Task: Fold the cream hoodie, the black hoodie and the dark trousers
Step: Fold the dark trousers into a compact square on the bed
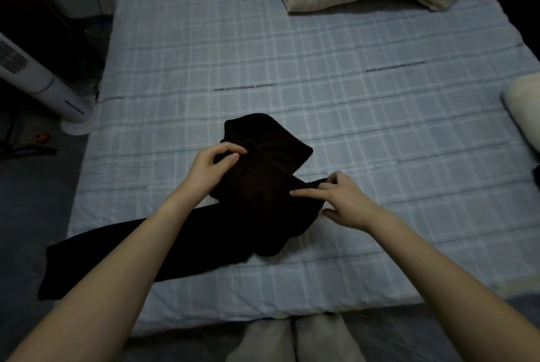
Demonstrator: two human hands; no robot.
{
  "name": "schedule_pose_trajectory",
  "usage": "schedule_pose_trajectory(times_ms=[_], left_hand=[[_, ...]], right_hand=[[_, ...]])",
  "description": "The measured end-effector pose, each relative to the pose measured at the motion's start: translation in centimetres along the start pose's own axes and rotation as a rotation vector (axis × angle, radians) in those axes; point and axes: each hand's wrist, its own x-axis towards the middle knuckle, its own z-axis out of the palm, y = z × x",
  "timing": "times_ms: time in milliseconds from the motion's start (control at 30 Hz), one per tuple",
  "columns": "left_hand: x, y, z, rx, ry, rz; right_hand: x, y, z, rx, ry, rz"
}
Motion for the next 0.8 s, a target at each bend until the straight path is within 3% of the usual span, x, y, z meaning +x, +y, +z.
schedule_pose_trajectory(times_ms=[133,267,400,567,700,800], left_hand=[[0.7,-0.6,-0.7,-0.029,-0.008,-0.059],[1.2,-0.8,-2.3,-0.078,0.013,-0.098],[0.9,-1.9,-3.3,-0.144,0.041,-0.139],[0.0,-0.6,-4.2,-0.237,0.085,-0.171],[1.0,5.6,-7.8,-0.295,0.152,-0.061],[1.1,12.2,-11.0,-0.317,0.205,0.065]], right_hand=[[0.6,0.2,-1.5,-0.052,-0.083,-0.116],[0.6,-0.3,-1.3,0.312,-0.264,-0.122],[0.0,-1.2,1.4,0.329,-0.358,-0.093],[0.6,-1.8,-1.6,0.352,-0.262,-0.029],[0.3,-3.7,-11.3,0.415,-0.173,-0.005],[-0.1,-6.0,-19.9,0.327,-0.048,-0.062]])
